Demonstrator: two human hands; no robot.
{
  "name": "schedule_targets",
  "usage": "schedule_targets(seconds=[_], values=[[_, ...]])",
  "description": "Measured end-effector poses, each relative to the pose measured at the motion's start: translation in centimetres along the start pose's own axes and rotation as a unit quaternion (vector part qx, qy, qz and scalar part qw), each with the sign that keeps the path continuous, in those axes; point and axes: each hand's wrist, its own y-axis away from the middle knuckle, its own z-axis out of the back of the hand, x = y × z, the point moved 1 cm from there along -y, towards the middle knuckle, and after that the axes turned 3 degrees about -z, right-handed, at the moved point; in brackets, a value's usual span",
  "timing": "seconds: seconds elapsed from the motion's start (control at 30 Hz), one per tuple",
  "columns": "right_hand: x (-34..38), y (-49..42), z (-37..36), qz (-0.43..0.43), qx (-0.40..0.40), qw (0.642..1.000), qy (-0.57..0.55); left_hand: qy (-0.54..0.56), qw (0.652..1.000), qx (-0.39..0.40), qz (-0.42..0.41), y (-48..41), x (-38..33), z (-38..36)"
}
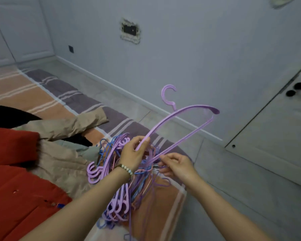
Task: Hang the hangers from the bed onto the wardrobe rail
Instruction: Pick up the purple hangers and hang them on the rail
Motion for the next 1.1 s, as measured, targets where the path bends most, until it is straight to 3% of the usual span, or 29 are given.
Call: schedule_targets(seconds=[0.23,0.5,0.73,1.1], values=[[12.6,11.5,12.5,0.156,-0.126,0.977,-0.069,0.005,0.984,0.161,-0.073,1.4,-15.6,-10.9],[22.1,30.4,24.4,0.287,-0.242,0.923,-0.087,-0.020,0.902,0.363,-0.232,10.0,-34.9,-24.7],[22.7,47.9,33.9,0.355,-0.384,0.848,-0.084,0.033,0.817,0.519,-0.248,21.1,-45.1,-35.5],[17.1,70.2,45.6,0.411,-0.526,0.733,-0.129,0.102,0.723,0.615,-0.297,40.4,-52.5,-51.2]])
